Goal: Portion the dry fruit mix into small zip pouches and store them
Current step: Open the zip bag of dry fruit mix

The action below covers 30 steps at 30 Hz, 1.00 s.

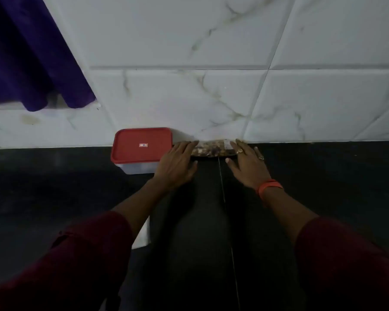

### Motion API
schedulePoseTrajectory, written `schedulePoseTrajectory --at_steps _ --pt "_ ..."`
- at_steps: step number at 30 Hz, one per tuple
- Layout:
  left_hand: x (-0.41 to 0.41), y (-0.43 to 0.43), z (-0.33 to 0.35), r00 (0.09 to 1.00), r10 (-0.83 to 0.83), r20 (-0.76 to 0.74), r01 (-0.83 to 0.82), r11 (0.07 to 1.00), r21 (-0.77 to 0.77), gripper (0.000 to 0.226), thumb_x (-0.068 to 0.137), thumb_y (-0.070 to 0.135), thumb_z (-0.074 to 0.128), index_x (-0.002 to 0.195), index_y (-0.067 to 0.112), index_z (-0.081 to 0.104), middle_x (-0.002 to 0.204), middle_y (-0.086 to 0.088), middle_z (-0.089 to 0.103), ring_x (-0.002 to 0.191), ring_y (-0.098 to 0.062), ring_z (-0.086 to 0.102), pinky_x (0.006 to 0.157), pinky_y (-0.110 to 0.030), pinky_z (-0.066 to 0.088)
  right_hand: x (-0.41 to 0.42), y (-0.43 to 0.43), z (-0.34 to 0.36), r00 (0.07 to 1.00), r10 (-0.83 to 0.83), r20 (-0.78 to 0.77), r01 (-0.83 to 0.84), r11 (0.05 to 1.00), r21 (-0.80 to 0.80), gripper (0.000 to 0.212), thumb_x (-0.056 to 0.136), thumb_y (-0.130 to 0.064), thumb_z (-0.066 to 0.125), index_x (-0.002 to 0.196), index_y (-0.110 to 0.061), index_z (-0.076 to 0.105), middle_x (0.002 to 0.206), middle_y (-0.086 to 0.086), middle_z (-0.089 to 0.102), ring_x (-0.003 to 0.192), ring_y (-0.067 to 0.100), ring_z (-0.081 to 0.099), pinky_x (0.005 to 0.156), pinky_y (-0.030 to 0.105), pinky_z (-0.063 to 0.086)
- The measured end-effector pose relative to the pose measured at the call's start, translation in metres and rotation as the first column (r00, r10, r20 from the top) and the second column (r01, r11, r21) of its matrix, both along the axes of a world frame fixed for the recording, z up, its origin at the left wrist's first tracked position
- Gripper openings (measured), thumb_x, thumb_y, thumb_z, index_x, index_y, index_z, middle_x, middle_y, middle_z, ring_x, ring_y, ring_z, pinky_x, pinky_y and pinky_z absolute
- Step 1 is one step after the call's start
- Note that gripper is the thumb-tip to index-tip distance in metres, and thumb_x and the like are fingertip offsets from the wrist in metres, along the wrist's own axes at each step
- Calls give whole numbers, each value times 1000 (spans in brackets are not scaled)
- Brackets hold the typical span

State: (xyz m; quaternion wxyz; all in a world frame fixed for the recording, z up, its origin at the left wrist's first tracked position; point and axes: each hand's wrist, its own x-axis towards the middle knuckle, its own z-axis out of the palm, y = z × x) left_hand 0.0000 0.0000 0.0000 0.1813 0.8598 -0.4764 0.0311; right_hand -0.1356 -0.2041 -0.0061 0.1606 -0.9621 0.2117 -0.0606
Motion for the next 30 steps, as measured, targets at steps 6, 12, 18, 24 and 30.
schedulePoseTrajectory --at_steps 6,12,18,24,30 --pt "11 -37 -25 995 75 -64 -63 984 165 66 93 32 59 150 8 37 149 -15 44 136 -33 42 111 -43 35 26 -20 -27 993 61 -97 -65 997 -41 68 98 -36 54 157 -15 26 164 8 23 153 23 17 125 44 7" --pt "32 -57 -44 994 94 -57 -75 959 275 69 94 34 56 152 8 31 153 -15 37 140 -33 35 116 -46 28 49 -35 -41 991 84 -105 -90 994 -57 66 99 -29 51 157 -12 26 164 10 25 153 24 17 125 44 9" --pt "40 -71 -54 992 105 70 -123 922 368 66 86 32 59 144 7 38 136 -16 47 123 -37 46 103 -48 41 60 -41 -46 995 50 -91 -58 995 -79 66 92 -24 57 153 -9 35 148 13 43 134 35 41 119 45 23" --pt "39 -85 -54 984 106 145 -159 889 429 52 84 33 65 128 9 52 133 -17 43 120 -36 42 96 -45 41 66 -43 -49 996 20 -91 -33 989 -147 57 84 -30 67 135 -8 56 130 15 44 121 34 43 106 45 38" --pt "40 -91 -51 990 113 89 -140 903 406 59 81 27 68 131 7 45 122 -15 63 111 -34 60 101 -42 41 60 -49 -54 998 42 -56 -45 998 -47 58 76 -24 77 128 -11 54 127 13 54 121 33 51 104 42 40"
